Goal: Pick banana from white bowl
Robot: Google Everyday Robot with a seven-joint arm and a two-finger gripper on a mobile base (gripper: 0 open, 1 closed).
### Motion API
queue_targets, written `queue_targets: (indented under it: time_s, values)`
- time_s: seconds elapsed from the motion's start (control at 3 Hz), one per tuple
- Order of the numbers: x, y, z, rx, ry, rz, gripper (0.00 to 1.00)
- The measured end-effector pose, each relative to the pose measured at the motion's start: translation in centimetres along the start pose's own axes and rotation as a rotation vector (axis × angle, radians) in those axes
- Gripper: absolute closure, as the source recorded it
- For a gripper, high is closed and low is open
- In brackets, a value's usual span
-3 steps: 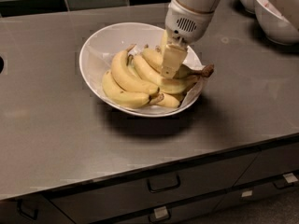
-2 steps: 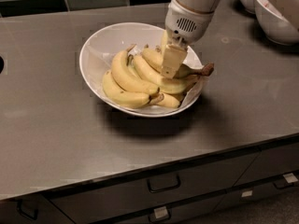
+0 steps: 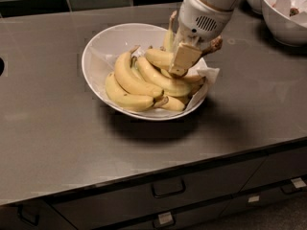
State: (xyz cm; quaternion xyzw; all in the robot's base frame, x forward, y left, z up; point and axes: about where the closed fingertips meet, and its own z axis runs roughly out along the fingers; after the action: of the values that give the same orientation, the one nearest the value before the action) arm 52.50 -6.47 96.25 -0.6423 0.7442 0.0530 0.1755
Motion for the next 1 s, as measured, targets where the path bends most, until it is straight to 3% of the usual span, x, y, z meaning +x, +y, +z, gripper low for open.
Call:
queue_targets:
  time_s: [0.33, 1.0]
  values:
    - [0.4, 1.4, -1.4, -0.032, -0.093, -0.173, 1.00]
    - [1.7, 3.2, -3.9, -0.010, -0.273, -0.378, 1.00]
